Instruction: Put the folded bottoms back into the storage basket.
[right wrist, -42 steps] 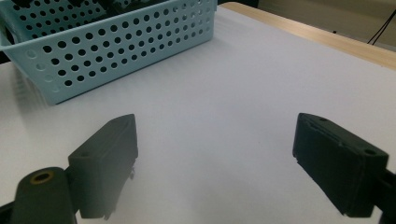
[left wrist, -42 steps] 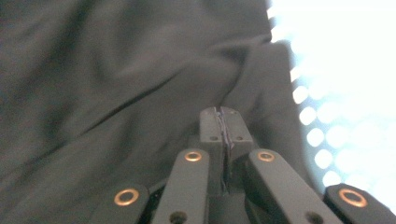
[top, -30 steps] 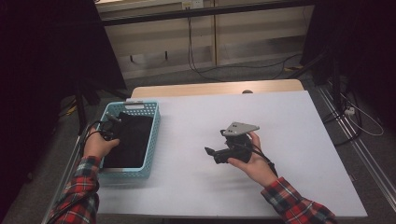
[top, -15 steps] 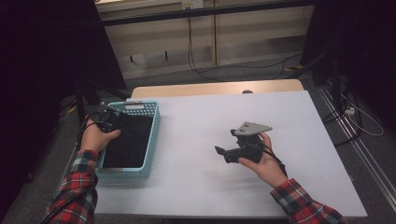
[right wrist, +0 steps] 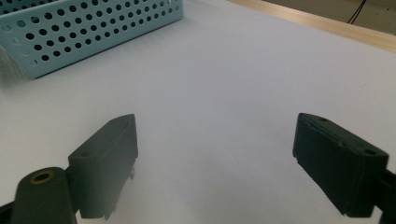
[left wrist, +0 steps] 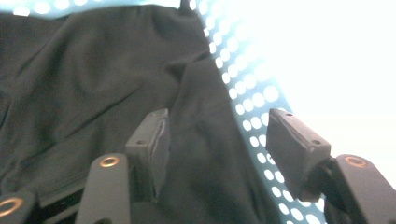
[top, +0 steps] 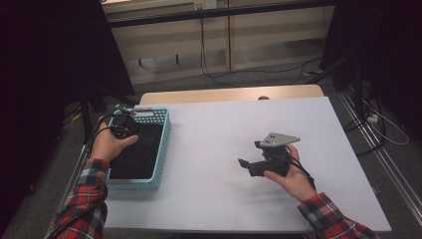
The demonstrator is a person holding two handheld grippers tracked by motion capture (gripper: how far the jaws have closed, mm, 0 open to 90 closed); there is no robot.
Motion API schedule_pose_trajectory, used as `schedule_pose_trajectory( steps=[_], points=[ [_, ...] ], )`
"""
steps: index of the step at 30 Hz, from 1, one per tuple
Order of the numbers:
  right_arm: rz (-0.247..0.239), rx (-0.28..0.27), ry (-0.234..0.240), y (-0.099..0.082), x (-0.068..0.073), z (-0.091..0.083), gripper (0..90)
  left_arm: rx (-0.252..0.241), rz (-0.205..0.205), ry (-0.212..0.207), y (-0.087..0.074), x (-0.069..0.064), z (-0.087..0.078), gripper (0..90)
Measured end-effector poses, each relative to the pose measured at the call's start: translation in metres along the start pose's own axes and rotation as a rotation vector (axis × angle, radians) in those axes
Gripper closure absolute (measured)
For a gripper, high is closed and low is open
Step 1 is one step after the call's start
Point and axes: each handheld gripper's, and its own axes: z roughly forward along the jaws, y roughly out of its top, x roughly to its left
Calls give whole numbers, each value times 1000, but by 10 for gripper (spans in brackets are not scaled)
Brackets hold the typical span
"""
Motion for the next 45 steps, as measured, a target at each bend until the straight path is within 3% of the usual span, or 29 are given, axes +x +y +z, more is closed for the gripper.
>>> schedule_pose_trajectory(
  steps=[13,20,30,35,45],
  points=[
    [36,-26,-12,-9,-4,-19,141,-89,71,-49,10,-45,-14,287],
    [50,-36,-30,-15,-4,-33,140,-124,115,-88,3,-70,-23,253],
    [93,-50,-49,-24,-23,-49,141,-109,181,-152,-3,-95,-9,229],
    [92,-36,-52,-30,-27,-53,141,-121,194,-177,-5,-110,2,226],
    [82,0,-58,-42,-33,-65,141,-119,258,-237,-15,-139,22,221]
  ],
)
